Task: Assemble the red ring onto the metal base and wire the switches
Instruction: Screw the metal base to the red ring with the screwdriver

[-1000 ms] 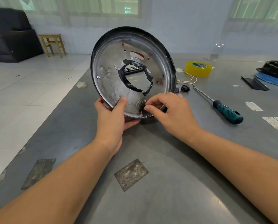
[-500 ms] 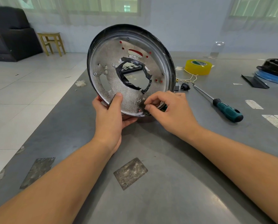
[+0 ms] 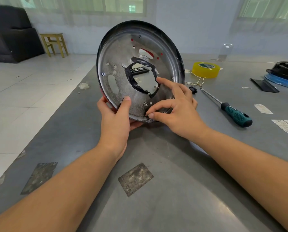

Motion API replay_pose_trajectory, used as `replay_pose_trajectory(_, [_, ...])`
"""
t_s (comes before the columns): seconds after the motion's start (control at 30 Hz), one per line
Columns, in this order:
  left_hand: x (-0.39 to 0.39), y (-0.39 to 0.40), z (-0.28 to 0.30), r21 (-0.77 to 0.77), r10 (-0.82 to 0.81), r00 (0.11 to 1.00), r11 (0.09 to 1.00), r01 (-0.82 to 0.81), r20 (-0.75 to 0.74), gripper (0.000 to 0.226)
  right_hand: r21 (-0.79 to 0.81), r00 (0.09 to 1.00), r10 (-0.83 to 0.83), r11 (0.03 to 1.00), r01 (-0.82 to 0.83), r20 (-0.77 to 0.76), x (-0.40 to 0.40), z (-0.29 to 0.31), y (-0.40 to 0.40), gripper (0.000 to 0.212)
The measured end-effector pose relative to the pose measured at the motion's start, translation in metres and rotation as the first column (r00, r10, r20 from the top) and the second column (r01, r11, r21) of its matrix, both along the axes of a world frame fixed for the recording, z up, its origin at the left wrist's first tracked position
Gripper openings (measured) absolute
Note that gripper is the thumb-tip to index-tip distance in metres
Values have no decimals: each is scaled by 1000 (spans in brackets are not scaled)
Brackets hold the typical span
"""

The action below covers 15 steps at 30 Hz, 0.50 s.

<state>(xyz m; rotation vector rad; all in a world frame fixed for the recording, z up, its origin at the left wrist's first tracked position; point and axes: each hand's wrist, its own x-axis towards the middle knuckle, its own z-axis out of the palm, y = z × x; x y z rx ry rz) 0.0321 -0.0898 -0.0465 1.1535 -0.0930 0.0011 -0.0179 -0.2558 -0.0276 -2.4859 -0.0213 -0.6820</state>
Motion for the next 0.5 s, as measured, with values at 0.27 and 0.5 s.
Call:
replay_pose_trajectory(0.27, [0, -1, -1, 38, -1, 1000, 999, 0, 25, 44, 50, 1000, 7, 999, -6, -24, -1, 1, 1, 12])
replay_pose_trajectory(0.5, [0, -1, -2, 49, -3, 999, 999, 1, 37, 43, 57, 1000, -17, 998, 18, -17, 1, -2, 3, 12])
